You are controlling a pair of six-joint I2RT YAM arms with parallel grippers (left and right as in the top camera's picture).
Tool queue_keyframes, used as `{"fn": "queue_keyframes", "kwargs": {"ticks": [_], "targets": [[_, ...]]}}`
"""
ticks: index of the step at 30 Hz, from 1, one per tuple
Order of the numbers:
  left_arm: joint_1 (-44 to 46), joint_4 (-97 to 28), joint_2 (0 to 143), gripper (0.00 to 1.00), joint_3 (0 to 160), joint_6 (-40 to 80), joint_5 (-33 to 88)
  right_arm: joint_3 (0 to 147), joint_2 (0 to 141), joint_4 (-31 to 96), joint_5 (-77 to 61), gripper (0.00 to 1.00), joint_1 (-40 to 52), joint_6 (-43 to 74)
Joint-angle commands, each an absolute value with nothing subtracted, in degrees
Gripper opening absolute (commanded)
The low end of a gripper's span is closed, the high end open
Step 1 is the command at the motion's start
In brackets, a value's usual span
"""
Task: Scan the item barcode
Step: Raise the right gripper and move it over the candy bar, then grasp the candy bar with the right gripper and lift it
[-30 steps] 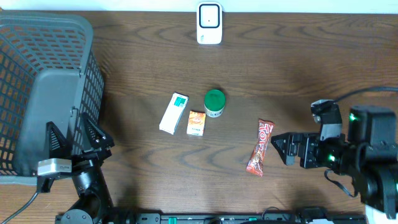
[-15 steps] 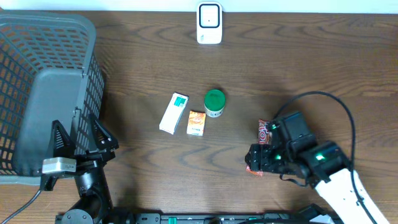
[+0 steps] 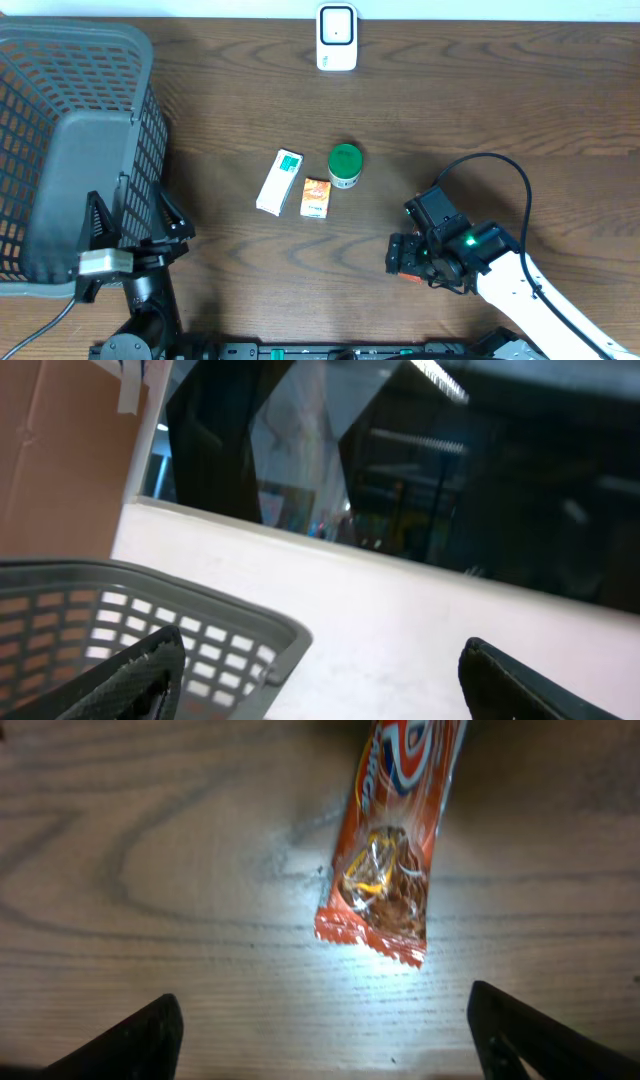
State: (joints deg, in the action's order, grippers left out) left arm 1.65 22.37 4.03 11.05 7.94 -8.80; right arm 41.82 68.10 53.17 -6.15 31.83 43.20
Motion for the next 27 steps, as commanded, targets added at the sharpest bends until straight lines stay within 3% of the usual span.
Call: {"fn": "queue_keyframes", "kwargs": {"ticks": [1, 7, 14, 19, 22, 27], "targets": [[1.4, 17.0, 6.9, 0.86, 8.7, 4.3, -12.0, 41.6, 68.3, 51.9, -5.0, 0.91, 32.4, 44.1], [1.4, 16.8, 6.9, 0.87, 13.5, -0.2, -3.7, 41.6, 68.3, 51.3, -4.7, 0.99, 32.4, 42.8], [1.4, 14.7, 6.9, 0.86, 20.3, -5.0, -2.4, 41.6, 68.3, 51.1, -4.4, 0.99, 32.4, 41.7], [1.4, 0.8, 7.5, 0.87, 21.2, -4.9, 13.5, 41.6, 68.3, 49.9, -4.4, 0.99, 32.4, 41.1], [1.4, -6.3, 9.0, 0.87, 20.8, -4.4, 15.0, 41.6, 68.3, 49.6, -3.7, 0.99, 32.4, 41.1], [1.4, -6.8, 11.3, 0.87, 19.1, -1.5, 14.9, 41.5, 68.3, 49.9, -1.3, 0.99, 32.4, 41.1]]}}
